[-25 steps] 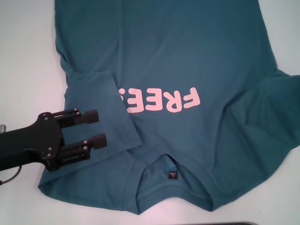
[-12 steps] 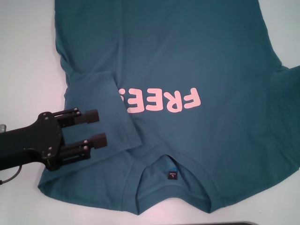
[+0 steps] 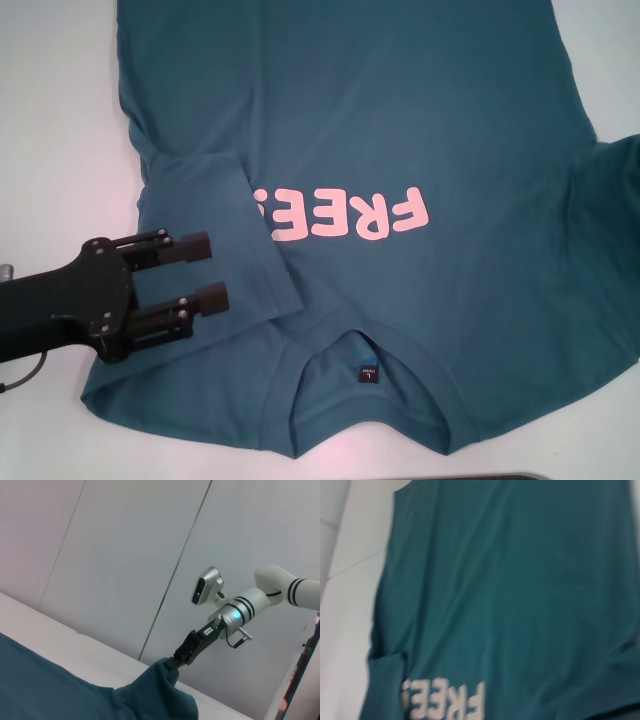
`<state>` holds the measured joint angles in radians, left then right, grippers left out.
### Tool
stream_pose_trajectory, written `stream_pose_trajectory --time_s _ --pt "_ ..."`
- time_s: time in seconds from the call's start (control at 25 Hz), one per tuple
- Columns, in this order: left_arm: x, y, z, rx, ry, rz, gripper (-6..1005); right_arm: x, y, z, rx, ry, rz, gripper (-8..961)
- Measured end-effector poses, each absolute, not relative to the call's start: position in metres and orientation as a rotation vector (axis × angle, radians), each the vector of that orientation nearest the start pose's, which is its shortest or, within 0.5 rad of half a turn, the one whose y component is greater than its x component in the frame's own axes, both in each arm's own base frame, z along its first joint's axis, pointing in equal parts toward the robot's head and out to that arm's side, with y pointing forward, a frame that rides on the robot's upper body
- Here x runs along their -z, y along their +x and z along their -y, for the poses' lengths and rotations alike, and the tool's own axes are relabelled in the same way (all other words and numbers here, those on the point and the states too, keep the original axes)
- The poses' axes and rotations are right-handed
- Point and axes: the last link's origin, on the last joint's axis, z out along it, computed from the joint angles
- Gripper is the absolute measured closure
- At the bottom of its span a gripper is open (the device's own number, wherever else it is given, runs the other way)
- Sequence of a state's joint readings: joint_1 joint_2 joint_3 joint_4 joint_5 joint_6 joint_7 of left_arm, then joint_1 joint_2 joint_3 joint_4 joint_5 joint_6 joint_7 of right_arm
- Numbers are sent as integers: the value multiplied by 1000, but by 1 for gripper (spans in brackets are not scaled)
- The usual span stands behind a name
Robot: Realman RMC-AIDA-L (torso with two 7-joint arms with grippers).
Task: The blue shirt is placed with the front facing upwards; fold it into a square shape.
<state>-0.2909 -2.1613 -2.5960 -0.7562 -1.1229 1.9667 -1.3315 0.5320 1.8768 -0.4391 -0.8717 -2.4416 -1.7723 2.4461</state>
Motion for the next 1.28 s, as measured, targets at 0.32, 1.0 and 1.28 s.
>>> stream_pose_trajectory --time_s 0.32,1.0,1.28 --pt "-10 -284 -227 1073 -2724 717 356 -95 306 -325 -356 -2232 -1947 892" --pt "-11 -283 -229 1080 -2711 715 356 -71 299 -338 -511 -2205 -1996 842" --pt "-11 -283 -229 1082 -2711 715 356 -57 303 -342 -463 -2186 -2021 822"
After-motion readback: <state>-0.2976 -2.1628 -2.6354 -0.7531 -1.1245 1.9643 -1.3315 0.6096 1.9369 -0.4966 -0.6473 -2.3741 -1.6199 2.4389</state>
